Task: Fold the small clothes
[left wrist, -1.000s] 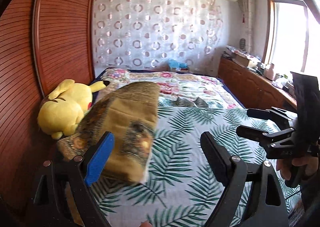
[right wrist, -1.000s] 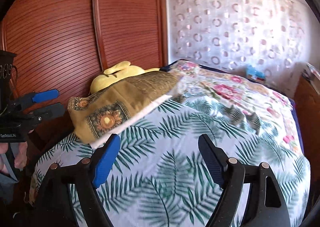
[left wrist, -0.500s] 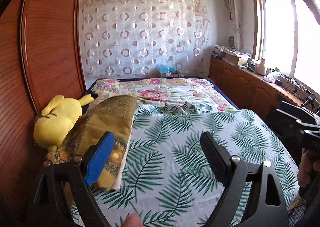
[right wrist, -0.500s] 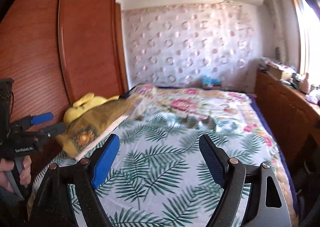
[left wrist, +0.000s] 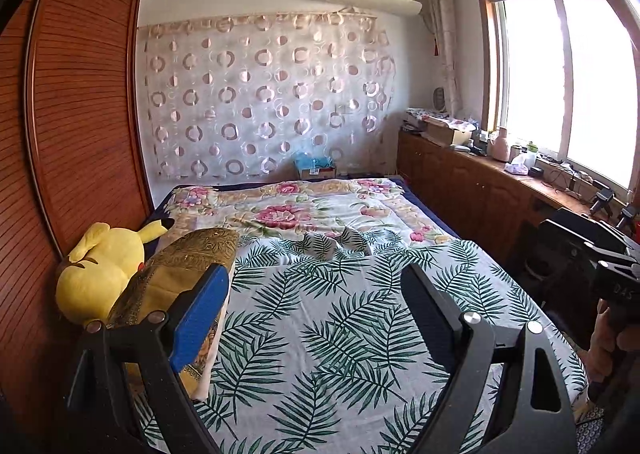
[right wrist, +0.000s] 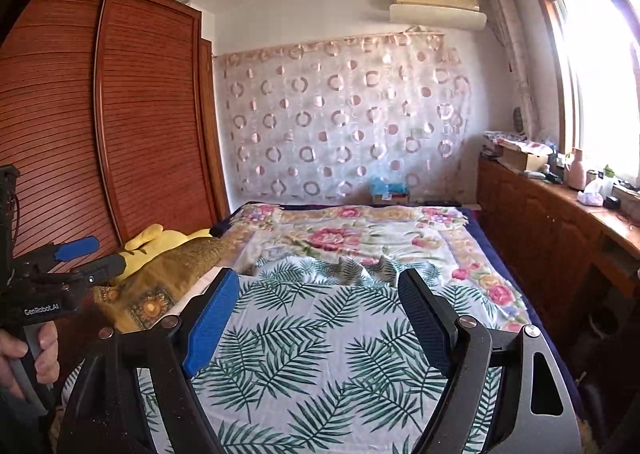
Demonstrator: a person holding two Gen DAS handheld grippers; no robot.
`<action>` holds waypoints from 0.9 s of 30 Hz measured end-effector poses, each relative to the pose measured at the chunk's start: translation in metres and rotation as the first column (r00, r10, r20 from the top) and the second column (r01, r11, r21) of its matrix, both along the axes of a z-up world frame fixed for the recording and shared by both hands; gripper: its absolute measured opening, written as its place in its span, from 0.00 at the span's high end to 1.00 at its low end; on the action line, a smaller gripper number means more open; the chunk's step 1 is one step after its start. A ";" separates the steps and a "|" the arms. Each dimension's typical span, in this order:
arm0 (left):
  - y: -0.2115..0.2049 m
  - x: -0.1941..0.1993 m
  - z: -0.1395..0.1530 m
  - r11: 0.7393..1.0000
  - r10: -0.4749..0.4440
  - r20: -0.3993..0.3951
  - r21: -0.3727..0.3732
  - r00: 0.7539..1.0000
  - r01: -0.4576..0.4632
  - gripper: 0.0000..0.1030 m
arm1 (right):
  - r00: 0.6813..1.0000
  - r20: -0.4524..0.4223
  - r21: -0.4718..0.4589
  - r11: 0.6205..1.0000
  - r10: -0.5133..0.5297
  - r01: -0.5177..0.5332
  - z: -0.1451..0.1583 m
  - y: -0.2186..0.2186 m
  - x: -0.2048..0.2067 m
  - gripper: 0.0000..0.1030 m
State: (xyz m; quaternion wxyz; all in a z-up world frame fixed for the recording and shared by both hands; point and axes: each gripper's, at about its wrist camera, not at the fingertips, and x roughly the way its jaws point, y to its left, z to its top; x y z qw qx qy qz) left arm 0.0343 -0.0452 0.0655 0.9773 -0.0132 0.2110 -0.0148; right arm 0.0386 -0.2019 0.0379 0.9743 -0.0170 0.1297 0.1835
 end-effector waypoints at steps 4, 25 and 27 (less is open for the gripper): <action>-0.001 -0.001 0.002 1.000 0.003 0.000 -0.002 1.000 -0.003 0.14 | 1.000 -0.002 0.002 1.000 -0.005 0.005 -0.001 0.002 0.002 0.19; 0.004 0.000 0.001 1.000 0.021 0.002 0.001 1.000 -0.021 0.14 | 1.000 -0.010 0.002 1.000 0.000 0.000 0.000 -0.010 0.007 0.19; 0.004 0.000 0.001 1.000 0.020 0.002 0.001 1.000 -0.020 0.14 | 1.000 -0.011 0.002 1.000 0.000 0.000 0.000 -0.012 0.008 0.19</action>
